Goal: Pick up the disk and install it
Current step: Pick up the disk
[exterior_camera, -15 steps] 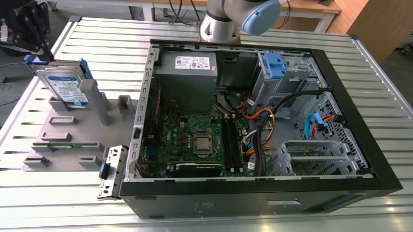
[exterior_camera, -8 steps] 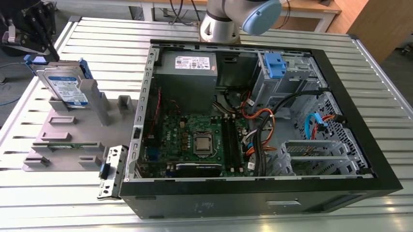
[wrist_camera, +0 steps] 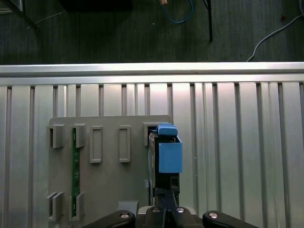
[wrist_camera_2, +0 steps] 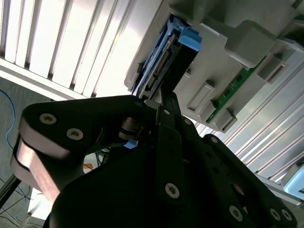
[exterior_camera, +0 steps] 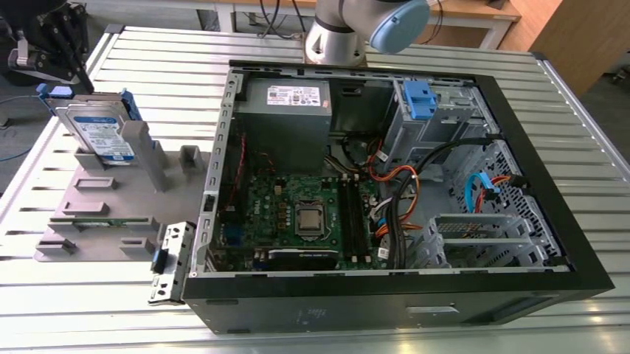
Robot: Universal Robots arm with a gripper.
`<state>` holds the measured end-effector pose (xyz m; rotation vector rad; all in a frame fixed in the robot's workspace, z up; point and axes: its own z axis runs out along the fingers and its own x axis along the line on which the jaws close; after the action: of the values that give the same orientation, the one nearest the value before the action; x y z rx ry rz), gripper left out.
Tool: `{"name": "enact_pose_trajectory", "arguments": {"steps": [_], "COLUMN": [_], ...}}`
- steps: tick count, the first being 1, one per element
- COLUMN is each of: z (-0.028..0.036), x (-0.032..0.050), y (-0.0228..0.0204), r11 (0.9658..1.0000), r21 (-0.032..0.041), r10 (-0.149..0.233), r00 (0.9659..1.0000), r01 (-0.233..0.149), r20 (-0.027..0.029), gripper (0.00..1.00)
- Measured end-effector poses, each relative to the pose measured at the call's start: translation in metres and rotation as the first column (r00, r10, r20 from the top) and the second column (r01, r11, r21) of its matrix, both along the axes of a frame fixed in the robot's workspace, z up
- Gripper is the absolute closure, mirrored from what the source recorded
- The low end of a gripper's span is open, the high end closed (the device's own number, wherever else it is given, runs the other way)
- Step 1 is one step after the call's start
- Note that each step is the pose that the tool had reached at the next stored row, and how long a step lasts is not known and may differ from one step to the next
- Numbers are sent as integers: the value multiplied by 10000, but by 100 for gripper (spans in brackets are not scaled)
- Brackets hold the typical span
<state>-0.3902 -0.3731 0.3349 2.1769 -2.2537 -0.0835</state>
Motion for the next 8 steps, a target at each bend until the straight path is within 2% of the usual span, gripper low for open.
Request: {"name": "enact_pose_trajectory", "arguments": {"steps": [8], "z": [0], "x": [0], "y": [0], "r11": [10000], "r21": [0], "r10": [2], "r00": [10000], "r01": [-2], "r20": [0], "gripper": [89]}}
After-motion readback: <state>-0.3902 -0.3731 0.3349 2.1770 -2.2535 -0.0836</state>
